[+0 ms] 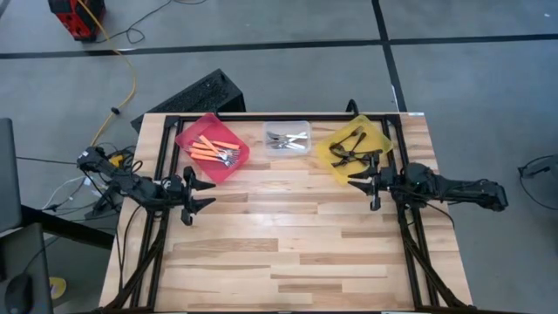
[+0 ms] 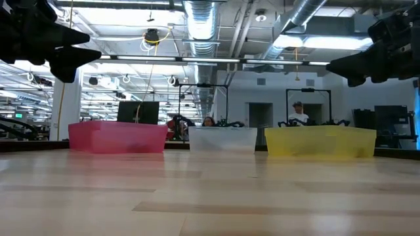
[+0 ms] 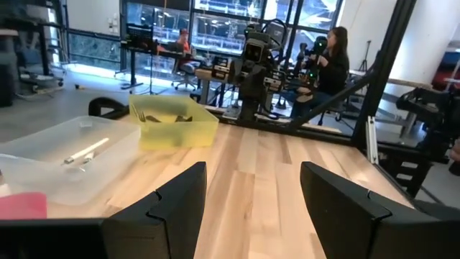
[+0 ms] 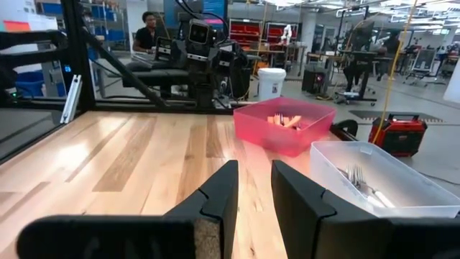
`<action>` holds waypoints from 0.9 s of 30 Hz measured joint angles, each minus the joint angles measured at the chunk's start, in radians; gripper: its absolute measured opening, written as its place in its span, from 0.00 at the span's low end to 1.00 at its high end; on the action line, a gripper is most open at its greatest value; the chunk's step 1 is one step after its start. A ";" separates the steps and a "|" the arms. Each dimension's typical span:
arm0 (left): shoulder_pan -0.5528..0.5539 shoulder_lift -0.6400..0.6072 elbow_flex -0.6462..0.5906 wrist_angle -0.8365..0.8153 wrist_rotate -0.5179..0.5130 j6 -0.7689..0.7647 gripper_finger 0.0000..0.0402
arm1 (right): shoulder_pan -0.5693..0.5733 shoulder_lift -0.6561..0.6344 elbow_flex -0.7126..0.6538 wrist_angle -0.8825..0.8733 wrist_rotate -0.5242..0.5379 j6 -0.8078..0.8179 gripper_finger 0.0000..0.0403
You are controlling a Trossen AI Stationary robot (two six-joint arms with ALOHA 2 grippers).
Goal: Sort silverware by color (type)
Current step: Return to Home Position
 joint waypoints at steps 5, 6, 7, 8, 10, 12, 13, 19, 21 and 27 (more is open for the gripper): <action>0.000 0.000 0.000 0.003 0.019 -0.061 0.53 | 0.000 0.000 0.000 0.022 0.140 0.034 0.28; 0.000 0.000 0.000 0.007 0.019 -0.065 0.53 | -0.002 0.002 0.000 0.027 0.173 0.031 0.28; 0.000 0.000 0.000 0.018 0.018 -0.066 0.53 | -0.005 0.007 0.000 0.032 0.198 0.021 0.28; 0.000 0.000 0.000 0.036 0.015 -0.062 0.53 | -0.010 0.011 0.000 0.037 0.218 0.011 0.28; 0.000 -0.009 0.000 0.080 0.014 -0.030 0.53 | -0.024 0.011 -0.001 0.055 0.232 -0.004 0.28; 0.000 -0.032 0.000 0.103 0.022 0.008 0.53 | -0.037 0.011 -0.001 0.065 0.232 -0.004 0.28; 0.000 -0.049 0.000 0.098 0.030 0.021 0.53 | -0.042 0.011 -0.001 0.057 0.232 0.002 0.28; 0.000 -0.092 0.000 -0.006 0.033 0.030 0.53 | -0.053 0.028 -0.001 0.037 0.230 0.034 0.28; 0.000 -0.083 0.000 0.005 0.029 0.030 0.53 | -0.053 0.036 -0.001 0.036 0.228 0.056 0.28; 0.001 -0.091 0.000 0.001 -0.005 0.107 0.53 | -0.050 0.038 -0.001 0.033 0.227 0.049 0.28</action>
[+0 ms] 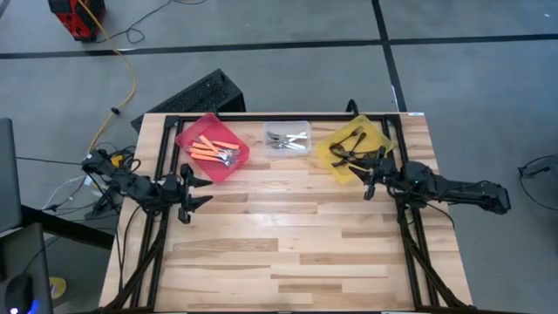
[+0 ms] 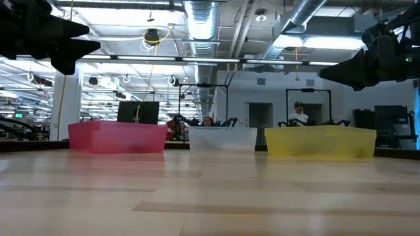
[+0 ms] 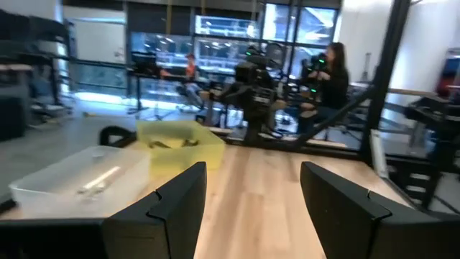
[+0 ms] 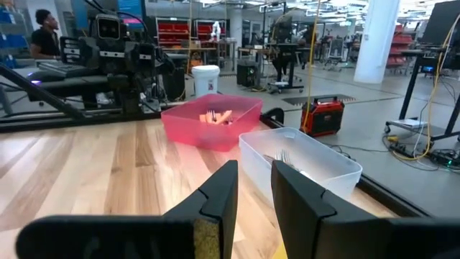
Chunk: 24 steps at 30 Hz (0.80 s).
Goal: Sort silverware by color (type)
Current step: Return to Home Position
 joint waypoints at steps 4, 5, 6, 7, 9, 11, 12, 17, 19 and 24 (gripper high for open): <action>0.000 0.000 0.000 0.005 -0.061 0.018 0.53 | 0.000 0.000 0.000 -0.001 0.000 -0.002 0.28; 0.000 0.000 0.000 0.005 -0.073 0.018 0.53 | 0.000 0.000 0.000 -0.001 0.000 -0.002 0.28; 0.000 0.000 0.000 0.005 -0.082 0.017 0.53 | 0.000 0.000 0.000 -0.002 0.000 -0.002 0.28; 0.000 0.000 0.000 0.005 -0.089 0.011 0.53 | 0.000 0.000 0.000 -0.002 0.000 -0.002 0.28; 0.000 0.000 0.000 0.005 -0.094 0.007 0.53 | 0.000 0.000 0.000 -0.002 0.000 -0.002 0.28; 0.000 0.000 0.000 -0.001 -0.094 -0.013 0.53 | 0.000 0.000 0.000 -0.002 0.000 -0.002 0.28; 0.000 0.000 0.000 -0.003 -0.093 -0.022 0.53 | 0.000 0.000 0.000 -0.002 0.000 -0.002 0.28; 0.000 0.000 0.000 -0.003 -0.094 -0.028 0.53 | 0.000 0.000 0.000 -0.003 0.000 -0.002 0.28; 0.000 0.000 0.000 -0.002 -0.094 -0.021 0.53 | 0.000 0.000 0.000 -0.003 0.000 -0.002 0.28; 0.000 0.000 0.000 -0.003 -0.094 -0.020 0.53 | 0.000 0.000 0.000 -0.003 0.000 -0.002 0.28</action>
